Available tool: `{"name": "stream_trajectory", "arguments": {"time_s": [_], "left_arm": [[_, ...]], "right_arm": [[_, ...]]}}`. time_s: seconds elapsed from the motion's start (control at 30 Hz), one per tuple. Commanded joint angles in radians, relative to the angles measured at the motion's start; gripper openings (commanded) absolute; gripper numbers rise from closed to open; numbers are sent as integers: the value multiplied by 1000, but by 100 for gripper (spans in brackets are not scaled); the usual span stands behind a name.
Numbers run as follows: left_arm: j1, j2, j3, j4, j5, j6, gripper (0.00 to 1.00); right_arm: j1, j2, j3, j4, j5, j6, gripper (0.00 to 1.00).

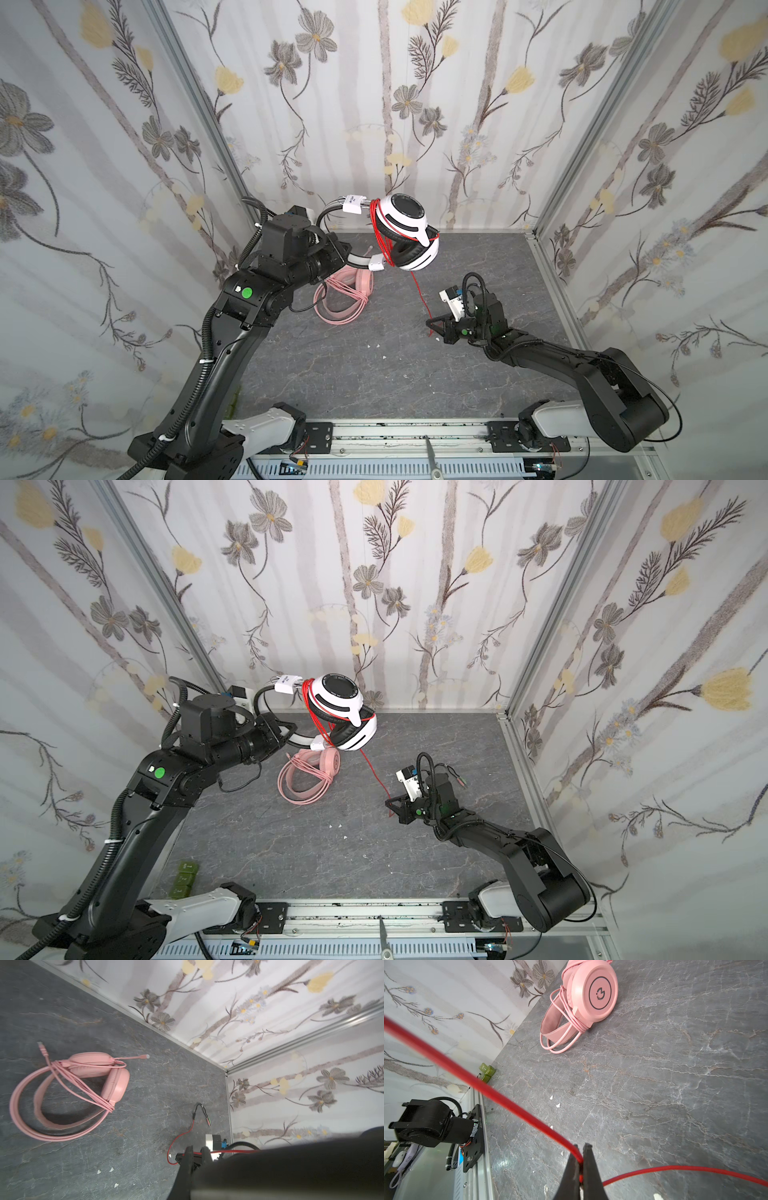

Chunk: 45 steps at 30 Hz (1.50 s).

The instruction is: Wrap the headphones

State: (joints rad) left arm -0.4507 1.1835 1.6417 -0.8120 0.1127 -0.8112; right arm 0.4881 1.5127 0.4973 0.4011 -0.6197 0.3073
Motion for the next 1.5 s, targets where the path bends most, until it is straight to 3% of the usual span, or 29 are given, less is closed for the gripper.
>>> {"name": "stream_trajectory", "arguments": {"time_s": [0.0, 0.4, 0.7, 1.0, 1.2, 1.47], "left_arm": [[1, -14, 18, 26, -191, -126, 0], [1, 48, 86, -14, -391, -169, 0], [-8, 155, 126, -24, -563, -43, 0], [-118, 216, 57, -124, -952, 105, 0], [-212, 259, 53, -166, -1144, 173, 0], [-261, 300, 82, -196, -1191, 169, 0]], "right_arm": [[15, -28, 3, -64, 39, -34, 0], [177, -145, 114, -328, 192, -140, 0], [269, -261, 239, -539, 325, -238, 0], [292, -446, 350, -642, 424, -305, 0], [291, -467, 432, -698, 452, -332, 0], [301, -469, 486, -705, 423, -319, 0]]}}
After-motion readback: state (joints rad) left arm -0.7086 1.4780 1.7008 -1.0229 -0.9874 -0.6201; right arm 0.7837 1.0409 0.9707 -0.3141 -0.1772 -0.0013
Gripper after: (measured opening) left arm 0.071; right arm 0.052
